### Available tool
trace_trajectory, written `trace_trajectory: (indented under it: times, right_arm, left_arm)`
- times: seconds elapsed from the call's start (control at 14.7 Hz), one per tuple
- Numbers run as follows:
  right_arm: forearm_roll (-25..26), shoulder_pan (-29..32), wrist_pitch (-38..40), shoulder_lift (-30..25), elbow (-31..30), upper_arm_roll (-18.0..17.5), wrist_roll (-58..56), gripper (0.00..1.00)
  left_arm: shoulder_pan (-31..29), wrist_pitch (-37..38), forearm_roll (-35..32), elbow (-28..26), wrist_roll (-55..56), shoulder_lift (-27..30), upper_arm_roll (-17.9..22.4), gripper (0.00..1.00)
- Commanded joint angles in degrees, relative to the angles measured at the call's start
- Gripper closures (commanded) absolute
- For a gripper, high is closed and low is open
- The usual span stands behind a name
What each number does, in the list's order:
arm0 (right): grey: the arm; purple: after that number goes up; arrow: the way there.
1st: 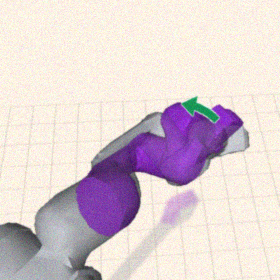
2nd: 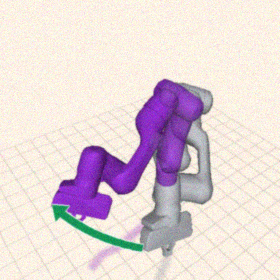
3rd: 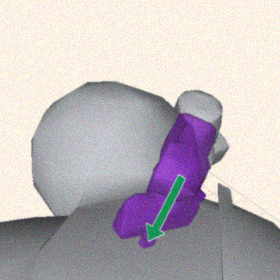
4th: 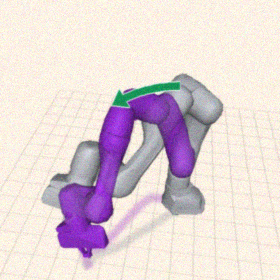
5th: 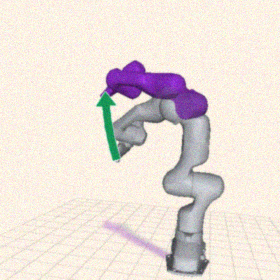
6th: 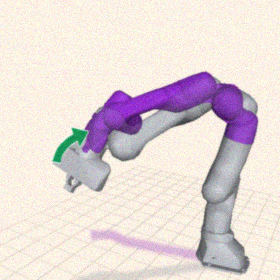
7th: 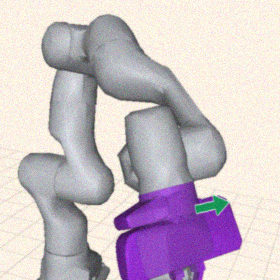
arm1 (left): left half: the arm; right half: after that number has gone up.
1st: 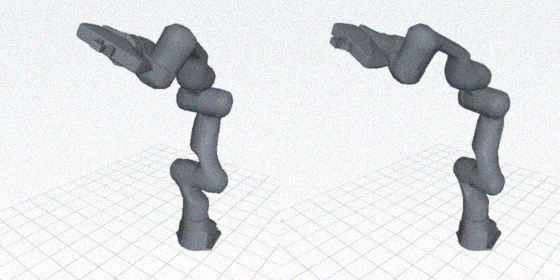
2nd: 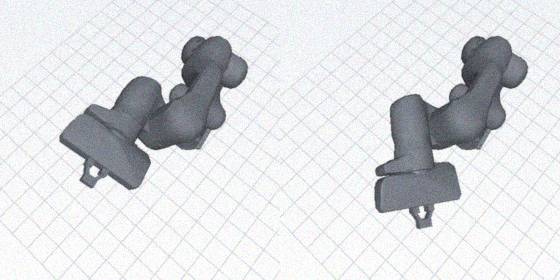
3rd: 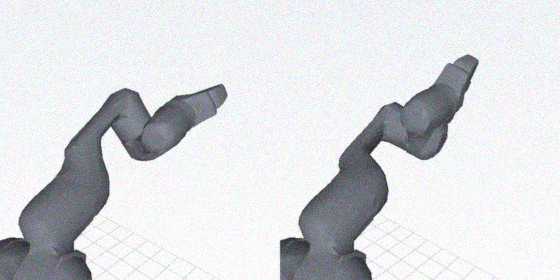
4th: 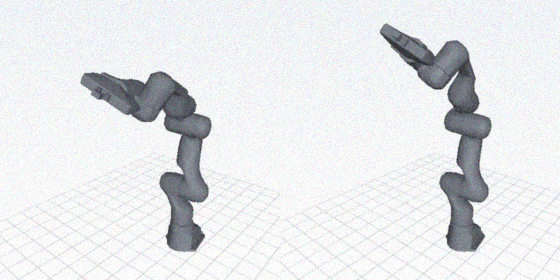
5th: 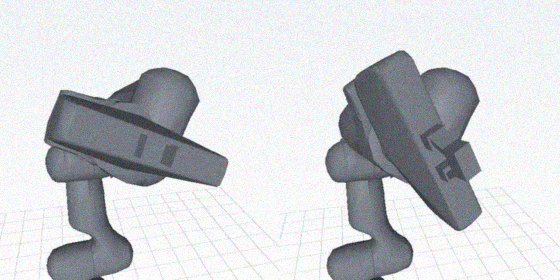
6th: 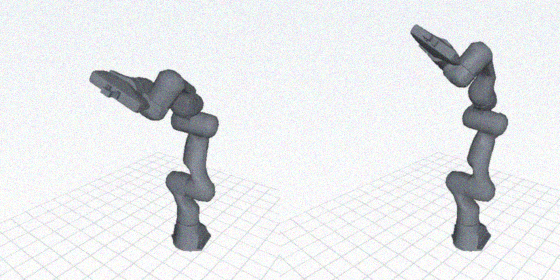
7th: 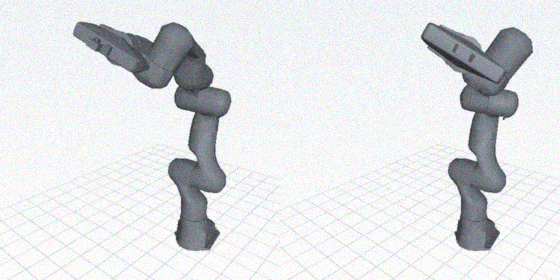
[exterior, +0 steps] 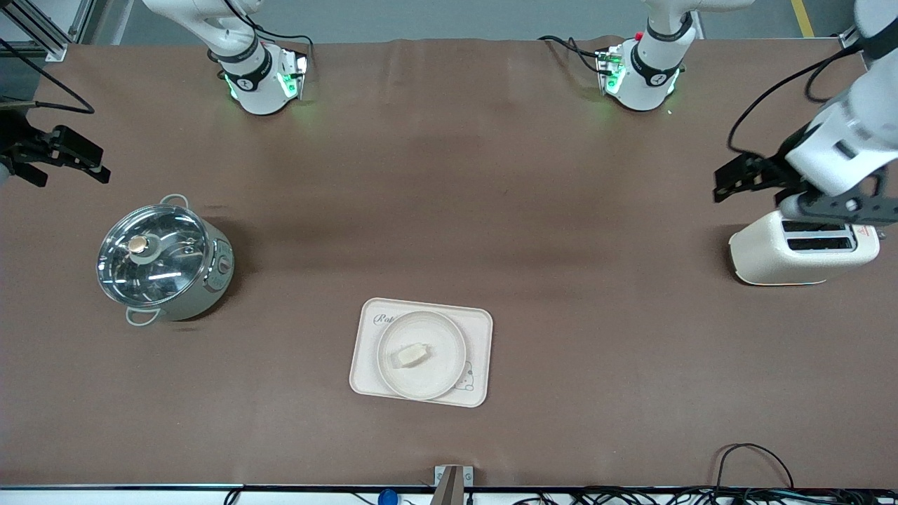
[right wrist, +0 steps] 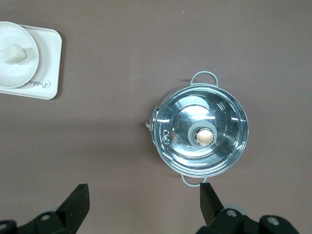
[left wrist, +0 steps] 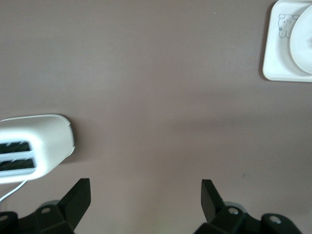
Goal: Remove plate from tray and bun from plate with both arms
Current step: 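Move the right gripper toward the plate while the left gripper moves out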
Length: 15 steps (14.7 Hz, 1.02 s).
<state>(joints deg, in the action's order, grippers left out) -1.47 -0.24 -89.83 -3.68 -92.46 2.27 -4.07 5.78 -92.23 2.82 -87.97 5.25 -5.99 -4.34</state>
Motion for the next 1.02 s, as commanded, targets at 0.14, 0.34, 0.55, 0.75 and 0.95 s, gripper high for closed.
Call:
trace_trajectory:
  times: [0.14,0.34,0.55,0.75,0.95]
  right_arm:
    - [-5.5,-0.1,-2.4,3.5,-0.4,0.0,0.8,0.00]
    - [-9.8,-1.2,-8.0,6.5,-4.3,-0.1,0.8,0.00]
    - [-10.3,-5.5,-14.4,12.4,-4.7,-0.1,0.9,0.00]
    - [-13.4,-10.3,-22.5,18.5,-4.7,-0.1,3.6,0.00]
    - [-15.5,-16.2,-32.3,25.4,-4.6,-0.1,9.6,0.00]
  left_arm:
    - [4.0,-7.9,-1.0,1.0,9.0,-8.3,-1.8,0.00]
    - [6.3,-11.5,-1.5,1.1,13.8,-12.3,-1.7,0.00]
    - [6.5,-14.8,-3.3,1.3,14.0,-16.3,-1.7,0.00]
    - [6.5,-18.2,-8.6,1.4,14.1,-19.6,-1.8,0.00]
    - [6.4,-18.5,-8.3,1.5,14.4,-20.4,-1.9,0.00]
